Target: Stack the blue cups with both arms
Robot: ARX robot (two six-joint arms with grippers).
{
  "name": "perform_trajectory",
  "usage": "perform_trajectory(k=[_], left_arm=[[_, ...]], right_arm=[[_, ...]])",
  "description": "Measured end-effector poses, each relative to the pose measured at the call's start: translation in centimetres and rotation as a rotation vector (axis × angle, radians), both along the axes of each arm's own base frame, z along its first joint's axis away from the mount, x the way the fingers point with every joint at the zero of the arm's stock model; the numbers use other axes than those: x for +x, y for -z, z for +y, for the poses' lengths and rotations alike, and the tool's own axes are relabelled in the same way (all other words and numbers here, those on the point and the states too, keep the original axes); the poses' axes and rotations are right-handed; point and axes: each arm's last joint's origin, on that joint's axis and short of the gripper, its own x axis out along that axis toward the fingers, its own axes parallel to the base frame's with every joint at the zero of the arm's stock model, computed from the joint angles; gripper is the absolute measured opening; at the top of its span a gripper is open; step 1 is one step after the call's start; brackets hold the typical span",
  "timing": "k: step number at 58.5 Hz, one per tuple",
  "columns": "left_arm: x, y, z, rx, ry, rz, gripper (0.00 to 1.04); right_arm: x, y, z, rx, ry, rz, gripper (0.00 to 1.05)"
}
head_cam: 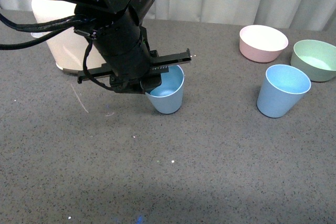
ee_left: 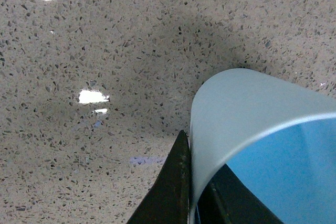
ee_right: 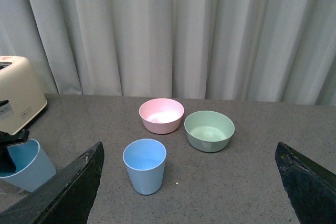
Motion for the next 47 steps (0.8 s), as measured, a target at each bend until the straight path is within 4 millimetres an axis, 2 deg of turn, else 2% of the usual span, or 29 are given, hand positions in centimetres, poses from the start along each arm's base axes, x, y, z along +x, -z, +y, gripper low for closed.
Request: perform_trajectory(k=[5, 13, 18, 25, 31, 34, 36, 42, 47], left_arm=[[0.3, -0.1, -0.2, -0.001, 0.001, 0.001, 0.05], [0.3, -0.7, -0.5, -0.029, 0.018, -0.013, 0.36], [0.2, -1.5, -0.7, -0.048, 0.028, -0.066, 0.46], [-0.4, -3.6, -0.5, -0.073, 0.026, -0.133, 0.64], [-1.0, -5.7, -0.1, -0.049, 0.019, -0.232, 0.84], [-1.6, -5.2, 0.8, 0.092, -0.007, -0.534, 0.73], [-2.9, -4.4, 2.2, 0.161, -0.007, -0.688, 0.64], [-5.3, -4.1, 4.9, 0.168, -0.025, -0.921, 0.49], [-7.6, -6.0, 7.4, 0.155, -0.057, -1.101, 0.35]], right_arm=[[0.0, 0.0, 0.0, 0.0, 0.0, 0.0, 0.95], [0.0, 0.0, 0.0, 0.0, 0.0, 0.0, 0.95], [0.0, 0.0, 0.0, 0.0, 0.0, 0.0, 0.95], [0.0, 0.0, 0.0, 0.0, 0.0, 0.0, 0.95], [0.0, 0.0, 0.0, 0.0, 0.0, 0.0, 0.95], [0.0, 0.0, 0.0, 0.0, 0.0, 0.0, 0.95], [0.0, 0.0, 0.0, 0.0, 0.0, 0.0, 0.95], [0.0, 0.0, 0.0, 0.0, 0.0, 0.0, 0.95], [0.0, 0.0, 0.0, 0.0, 0.0, 0.0, 0.95]])
